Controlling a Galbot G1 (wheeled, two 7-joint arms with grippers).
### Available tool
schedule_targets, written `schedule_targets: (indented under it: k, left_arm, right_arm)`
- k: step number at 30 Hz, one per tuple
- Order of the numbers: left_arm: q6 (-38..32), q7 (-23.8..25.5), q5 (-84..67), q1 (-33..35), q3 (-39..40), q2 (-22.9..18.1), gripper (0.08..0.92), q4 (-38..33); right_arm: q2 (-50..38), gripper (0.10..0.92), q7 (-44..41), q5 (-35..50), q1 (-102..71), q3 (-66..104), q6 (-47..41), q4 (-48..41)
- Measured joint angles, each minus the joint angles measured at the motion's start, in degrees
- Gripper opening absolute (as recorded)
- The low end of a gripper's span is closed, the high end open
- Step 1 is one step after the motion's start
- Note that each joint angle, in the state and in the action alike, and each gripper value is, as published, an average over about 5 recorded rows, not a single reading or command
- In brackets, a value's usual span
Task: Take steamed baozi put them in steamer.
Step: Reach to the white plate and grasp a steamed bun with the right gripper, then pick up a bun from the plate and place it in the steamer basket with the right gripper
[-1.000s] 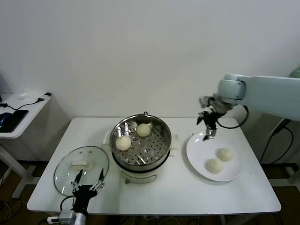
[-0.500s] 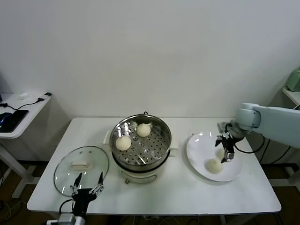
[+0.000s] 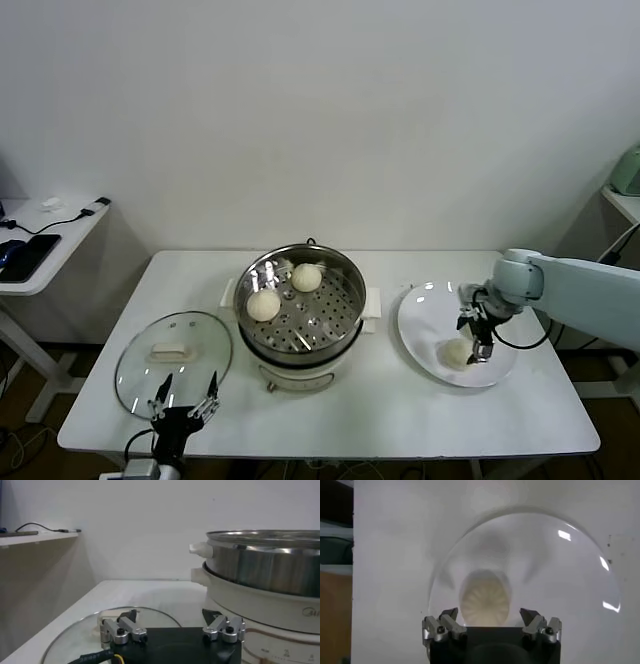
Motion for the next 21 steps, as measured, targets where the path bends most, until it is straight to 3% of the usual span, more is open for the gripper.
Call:
schedule_targets:
  k: [6,21]
  left_arm:
    - [-0.1,0.0,0.1,0.0,0.2,0.0,0.823,0.1]
    - [-0.1,0.0,0.9,0.3,0.6,0.0,0.823,-0.3]
  right_arm:
    - [0.5,0.802,0.4,-1.0,-1.5,1.2,-0.4,-0.7]
    - [-0.2,0.537,-0.3,-2.1,-1.9,1.7,-0.5,-0.2]
